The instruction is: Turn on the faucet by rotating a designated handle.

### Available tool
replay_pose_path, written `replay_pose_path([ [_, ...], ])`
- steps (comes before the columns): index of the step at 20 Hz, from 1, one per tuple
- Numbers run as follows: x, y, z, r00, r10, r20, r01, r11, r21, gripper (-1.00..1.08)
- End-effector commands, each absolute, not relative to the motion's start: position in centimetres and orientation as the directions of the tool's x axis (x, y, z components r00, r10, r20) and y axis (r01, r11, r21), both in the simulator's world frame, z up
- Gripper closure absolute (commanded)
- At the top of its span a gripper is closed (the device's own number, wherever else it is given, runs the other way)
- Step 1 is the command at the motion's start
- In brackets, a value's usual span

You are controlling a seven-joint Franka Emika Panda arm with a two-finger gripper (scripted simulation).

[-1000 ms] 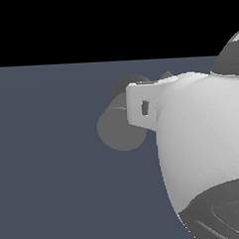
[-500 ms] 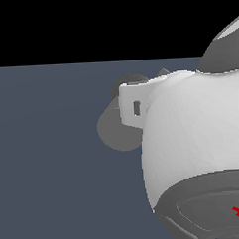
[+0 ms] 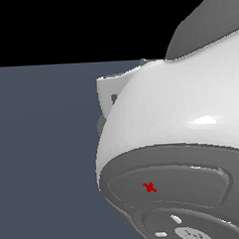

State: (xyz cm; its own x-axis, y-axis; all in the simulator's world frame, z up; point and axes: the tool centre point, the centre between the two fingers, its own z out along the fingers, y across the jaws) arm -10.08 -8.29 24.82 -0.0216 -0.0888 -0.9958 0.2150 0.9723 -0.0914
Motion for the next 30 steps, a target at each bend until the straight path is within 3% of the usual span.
replay_pose_path([
  [1,-9.0,-5.9,27.8,-0.009,-0.01,-1.0,0.224,0.974,-0.012,1.08],
  [4,-8.8,-5.3,28.3,-0.004,-0.012,-1.0,0.221,0.975,-0.012,1.08],
  [5,-9.6,-7.9,25.9,0.009,-0.107,-0.994,0.195,0.975,-0.103,1.08],
  [6,-9.6,-7.2,26.0,0.012,-0.122,-0.992,0.191,0.975,-0.117,1.08],
  [30,-8.0,-1.1,27.9,0.0,-0.043,-0.999,0.212,0.976,-0.042,1.08],
])
